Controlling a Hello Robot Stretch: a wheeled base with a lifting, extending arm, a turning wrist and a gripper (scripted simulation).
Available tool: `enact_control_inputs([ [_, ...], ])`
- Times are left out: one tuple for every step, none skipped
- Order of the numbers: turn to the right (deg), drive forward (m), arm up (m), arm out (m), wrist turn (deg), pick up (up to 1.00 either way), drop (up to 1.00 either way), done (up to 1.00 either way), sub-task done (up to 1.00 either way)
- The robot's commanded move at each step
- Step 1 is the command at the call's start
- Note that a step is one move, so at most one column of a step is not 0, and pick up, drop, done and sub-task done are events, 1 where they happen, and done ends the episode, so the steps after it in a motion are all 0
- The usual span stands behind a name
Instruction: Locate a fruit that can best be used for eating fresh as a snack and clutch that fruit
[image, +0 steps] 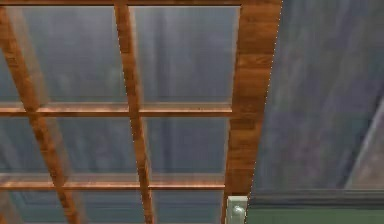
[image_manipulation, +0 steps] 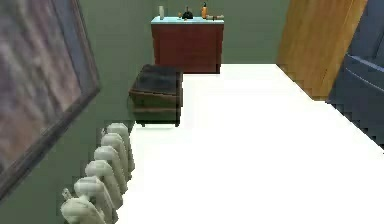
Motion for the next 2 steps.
enact_control_inputs([
  [-45.0, 0.00, 0.00, 0.00, 0.0, 0.00, 0.00, 0.00, 0.00],
  [-45.0, 0.00, 0.00, 0.00, 0.0, 0.00, 0.00, 0.00, 0.00],
])
